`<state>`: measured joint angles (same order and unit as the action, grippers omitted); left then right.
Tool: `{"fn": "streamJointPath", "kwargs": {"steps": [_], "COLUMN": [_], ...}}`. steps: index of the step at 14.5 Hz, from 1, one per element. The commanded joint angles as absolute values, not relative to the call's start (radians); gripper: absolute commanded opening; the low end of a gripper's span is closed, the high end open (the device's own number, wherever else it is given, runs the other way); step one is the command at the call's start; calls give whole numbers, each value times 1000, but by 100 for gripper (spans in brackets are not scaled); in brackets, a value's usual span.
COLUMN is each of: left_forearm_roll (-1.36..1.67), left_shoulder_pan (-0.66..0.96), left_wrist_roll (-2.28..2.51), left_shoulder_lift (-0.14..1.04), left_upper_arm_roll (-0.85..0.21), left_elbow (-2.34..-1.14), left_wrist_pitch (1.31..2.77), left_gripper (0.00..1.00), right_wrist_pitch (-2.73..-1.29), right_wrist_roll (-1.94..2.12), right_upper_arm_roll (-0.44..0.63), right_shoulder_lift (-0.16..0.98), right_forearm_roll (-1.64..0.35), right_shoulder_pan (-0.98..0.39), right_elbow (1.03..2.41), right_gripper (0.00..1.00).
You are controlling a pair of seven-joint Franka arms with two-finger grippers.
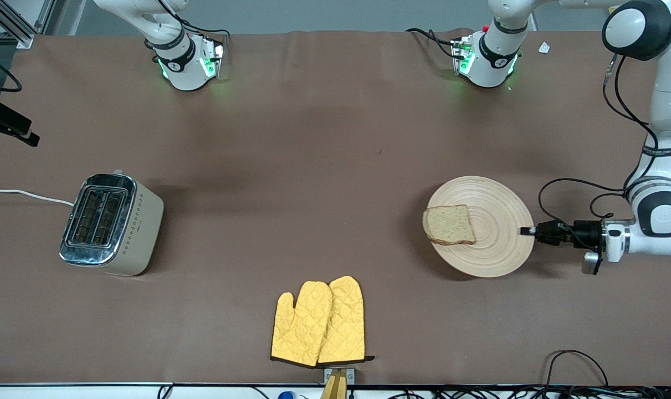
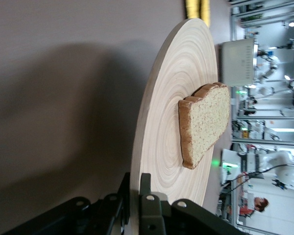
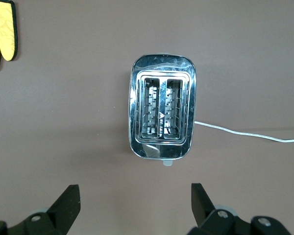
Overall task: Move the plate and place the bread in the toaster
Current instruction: 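Slide the plate with bread toward the table middle with the left gripper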
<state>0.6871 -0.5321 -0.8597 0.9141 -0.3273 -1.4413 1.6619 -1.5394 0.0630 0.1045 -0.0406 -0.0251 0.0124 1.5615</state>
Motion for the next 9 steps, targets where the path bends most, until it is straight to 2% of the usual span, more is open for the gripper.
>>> {"fn": "streamJointPath", "kwargs": {"steps": [1,6,9], "left_forearm_roll": [747,765,767], "left_shoulder_pan": [-499,-385,-243], "left_wrist_roll": [-777,-638,-594], "left_shoulder_lift": [899,888,896], "left_upper_arm_roll": [-405,-523,-531], "left_elbow": [-1454,-1491,-1485], "left_wrist_pitch": [1676,1892,1969], "left_gripper": [1,1,0], "right_wrist_pitch": [-1528,-1528,-1529], "right_wrist_roll": [52,60,60], "right_upper_arm_roll": [101,101,101], "right_shoulder_lift": [-37,-38,-38], "right_forearm_roll": [-28,-28,-28], "right_shoulder_pan": [18,20,18], "right_elbow": [1552,1554,1554], "right_gripper": [100,100,100]}}
